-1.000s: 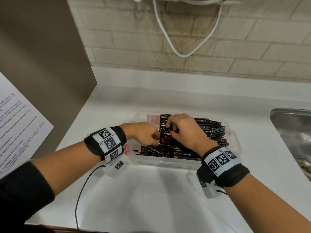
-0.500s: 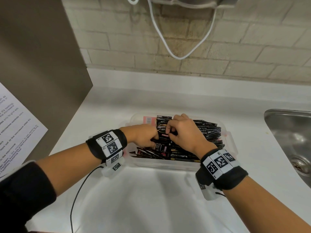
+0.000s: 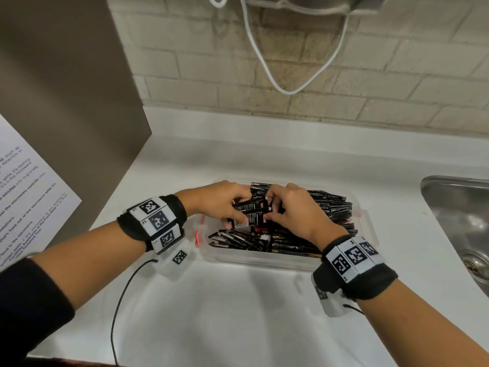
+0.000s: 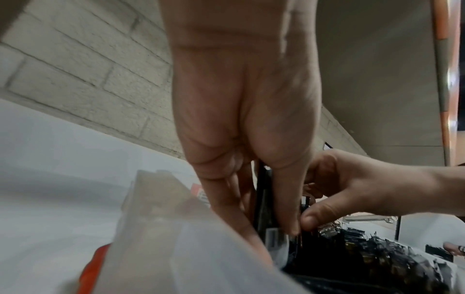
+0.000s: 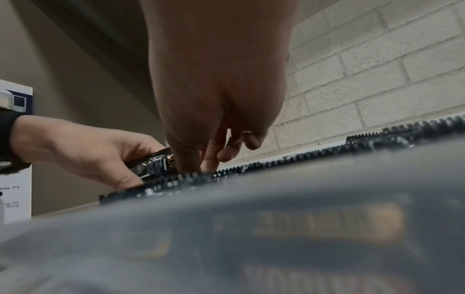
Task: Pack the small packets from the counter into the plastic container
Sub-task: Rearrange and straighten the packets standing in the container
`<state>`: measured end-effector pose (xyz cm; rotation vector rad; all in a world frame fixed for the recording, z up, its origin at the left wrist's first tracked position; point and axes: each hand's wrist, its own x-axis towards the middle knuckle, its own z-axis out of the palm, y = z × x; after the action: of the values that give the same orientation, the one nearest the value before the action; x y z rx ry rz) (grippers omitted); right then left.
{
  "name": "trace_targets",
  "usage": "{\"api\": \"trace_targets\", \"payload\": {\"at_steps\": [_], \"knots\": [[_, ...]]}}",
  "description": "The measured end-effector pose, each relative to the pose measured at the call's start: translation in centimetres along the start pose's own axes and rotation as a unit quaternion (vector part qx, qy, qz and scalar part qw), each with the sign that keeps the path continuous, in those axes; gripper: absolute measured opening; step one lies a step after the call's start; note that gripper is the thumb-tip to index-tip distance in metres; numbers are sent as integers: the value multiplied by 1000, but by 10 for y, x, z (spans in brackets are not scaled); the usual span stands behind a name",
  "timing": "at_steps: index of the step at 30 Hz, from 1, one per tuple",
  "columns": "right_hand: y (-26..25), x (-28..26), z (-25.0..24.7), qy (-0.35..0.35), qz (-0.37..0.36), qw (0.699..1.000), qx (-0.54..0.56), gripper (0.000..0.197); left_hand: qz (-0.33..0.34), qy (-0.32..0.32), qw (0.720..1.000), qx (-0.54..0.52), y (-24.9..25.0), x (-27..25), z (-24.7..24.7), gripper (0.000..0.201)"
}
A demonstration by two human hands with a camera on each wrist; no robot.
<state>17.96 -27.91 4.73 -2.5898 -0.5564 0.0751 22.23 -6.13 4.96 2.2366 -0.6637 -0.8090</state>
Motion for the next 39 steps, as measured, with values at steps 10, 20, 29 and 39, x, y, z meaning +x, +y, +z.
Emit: {"api": "trace_targets", "payload": {"at_steps": [10, 20, 29, 39], "knots": [[6, -2, 0, 11, 13, 999, 41, 17, 39, 29, 998, 45, 8, -7, 4, 22], [-2, -4, -6, -15, -6, 997, 76, 15, 35, 34, 998, -36, 4, -11, 5, 23], [-7, -6, -10, 45, 2, 991, 125, 17, -11, 8, 993, -121, 17, -11, 8, 44], [-10, -3, -10, 137, 7, 973, 184, 18, 29, 93, 979, -180, 39, -13, 6, 47]]}}
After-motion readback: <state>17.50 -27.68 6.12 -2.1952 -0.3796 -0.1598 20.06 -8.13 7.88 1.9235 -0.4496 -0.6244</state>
